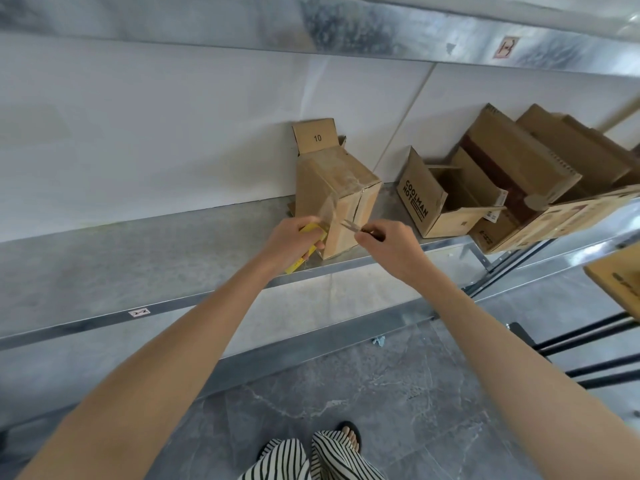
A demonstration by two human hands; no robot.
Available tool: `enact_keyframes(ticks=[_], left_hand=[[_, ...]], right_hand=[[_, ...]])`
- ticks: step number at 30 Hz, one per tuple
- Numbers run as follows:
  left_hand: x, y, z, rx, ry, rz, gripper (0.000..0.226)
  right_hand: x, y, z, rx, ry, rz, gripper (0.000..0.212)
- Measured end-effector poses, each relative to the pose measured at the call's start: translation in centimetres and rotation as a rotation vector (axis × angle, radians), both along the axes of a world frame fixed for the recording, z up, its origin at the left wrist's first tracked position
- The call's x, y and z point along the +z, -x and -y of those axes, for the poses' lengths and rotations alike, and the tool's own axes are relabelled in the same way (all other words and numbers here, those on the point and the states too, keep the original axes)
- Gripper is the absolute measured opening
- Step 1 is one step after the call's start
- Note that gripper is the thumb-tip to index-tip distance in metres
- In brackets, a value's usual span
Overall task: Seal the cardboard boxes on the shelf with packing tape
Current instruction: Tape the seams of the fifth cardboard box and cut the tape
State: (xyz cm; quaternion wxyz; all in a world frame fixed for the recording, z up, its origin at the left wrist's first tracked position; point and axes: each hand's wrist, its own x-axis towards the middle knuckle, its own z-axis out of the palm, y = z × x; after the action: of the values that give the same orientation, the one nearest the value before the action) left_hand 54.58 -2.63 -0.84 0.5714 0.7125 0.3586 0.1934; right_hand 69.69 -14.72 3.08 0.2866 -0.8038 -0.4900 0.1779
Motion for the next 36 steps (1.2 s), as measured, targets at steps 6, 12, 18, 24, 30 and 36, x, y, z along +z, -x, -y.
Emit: enact_keyframes(ticks=[6, 12, 18, 24, 30, 36], left_hand=[[-0.6, -0.6, 0.2, 0.114, -0.178, -0.096, 0.024], [-1.1, -0.1, 0.0, 0.12, -0.235, -0.097, 0.029], [-1.0, 1.4, -0.5, 0.145, -0.313, -0.13, 0.027], [-1.3, 3.5, -0.4, 0.268, -0.535, -0.476, 0.027], [-1.0, 3.3, -0.7, 0.312, -0.805, -0.727, 0.051], [-4.7, 5.2, 0.0, 0.175, -0.702, -0.877, 0.055]], right_hand=[[3.0, -0.9, -1.7, -0.019, -0.246, 0.104, 0.01], [4.2, -2.4, -6.6, 0.013, -0.143, 0.318, 0.039], [3.5, -4.2, -8.1, 0.021, -0.058, 0.261, 0.052], [3.5, -5.9, -8.0, 0.118, -0.018, 0.155, 0.043], [3.3, -7.0, -8.1, 0.206, 0.005, 0.148, 0.047], [3.2, -7.3, -8.0, 0.262, -0.092, 0.058, 0.035]])
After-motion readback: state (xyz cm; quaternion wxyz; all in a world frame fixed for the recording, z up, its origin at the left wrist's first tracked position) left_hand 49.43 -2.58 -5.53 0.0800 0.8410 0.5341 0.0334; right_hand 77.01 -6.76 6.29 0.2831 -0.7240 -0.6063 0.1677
